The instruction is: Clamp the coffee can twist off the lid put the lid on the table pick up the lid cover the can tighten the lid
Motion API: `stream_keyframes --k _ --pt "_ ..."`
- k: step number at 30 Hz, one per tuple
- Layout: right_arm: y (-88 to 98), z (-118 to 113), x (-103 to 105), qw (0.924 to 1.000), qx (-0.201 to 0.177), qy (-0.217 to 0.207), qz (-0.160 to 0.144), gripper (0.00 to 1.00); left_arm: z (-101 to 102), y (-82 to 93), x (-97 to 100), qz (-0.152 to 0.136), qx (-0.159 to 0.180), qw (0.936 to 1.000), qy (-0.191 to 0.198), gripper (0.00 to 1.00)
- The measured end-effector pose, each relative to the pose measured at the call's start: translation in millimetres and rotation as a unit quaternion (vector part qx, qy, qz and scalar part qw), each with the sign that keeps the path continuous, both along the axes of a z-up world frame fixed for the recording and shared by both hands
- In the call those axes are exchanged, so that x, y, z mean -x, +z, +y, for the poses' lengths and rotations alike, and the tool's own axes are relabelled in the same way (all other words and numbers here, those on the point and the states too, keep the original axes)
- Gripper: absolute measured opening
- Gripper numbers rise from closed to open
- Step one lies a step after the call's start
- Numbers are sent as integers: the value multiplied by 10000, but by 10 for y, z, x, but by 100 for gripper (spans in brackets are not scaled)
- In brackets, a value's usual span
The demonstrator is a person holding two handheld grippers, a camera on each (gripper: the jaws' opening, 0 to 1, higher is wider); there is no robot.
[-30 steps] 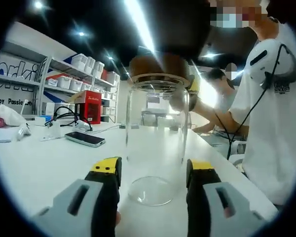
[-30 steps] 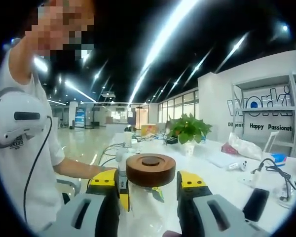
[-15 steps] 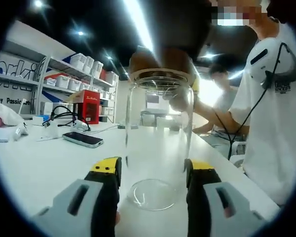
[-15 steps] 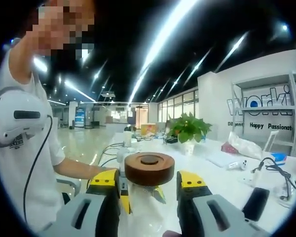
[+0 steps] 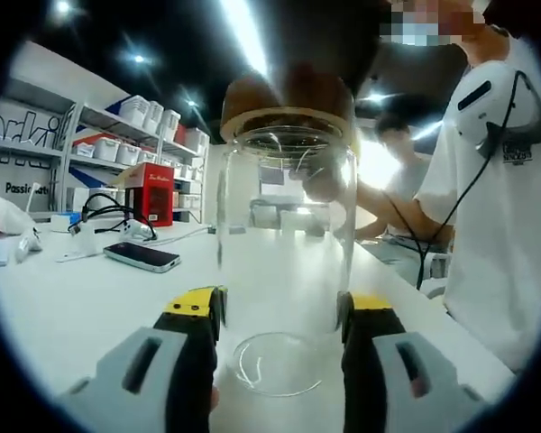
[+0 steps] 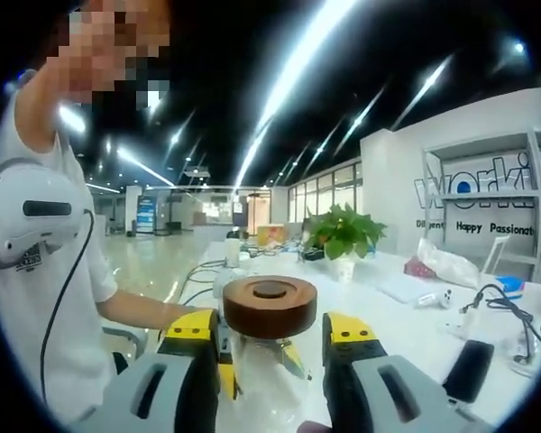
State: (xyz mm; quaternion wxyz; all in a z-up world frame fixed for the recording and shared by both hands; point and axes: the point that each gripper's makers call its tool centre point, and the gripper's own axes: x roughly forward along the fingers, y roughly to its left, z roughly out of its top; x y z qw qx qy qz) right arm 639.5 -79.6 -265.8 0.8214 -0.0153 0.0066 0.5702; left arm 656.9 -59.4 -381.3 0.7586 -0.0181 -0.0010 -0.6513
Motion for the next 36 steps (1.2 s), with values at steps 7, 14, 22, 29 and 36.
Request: stream_keyframes --k 7,14,22,29,36 --pt "9 6 -22 10000 -27 -49 9 42 0 -3 3 48 29 10000 15 44" --pt "92 7 1 9994 -242 -261 -30 45 4 2 -4 16 126 9999 51 43" --pt "209 23 31 9976 -223 -646 -140 50 1 4 -1 3 156 9999 6 42" --pt "205 121 -5 9935 177 -1086 -291 51 -3 4 -5 3 158 9999 6 43" --pt "183 176 -6 9875 223 -1541 -260 51 -7 3 -8 13 159 9999 11 43"
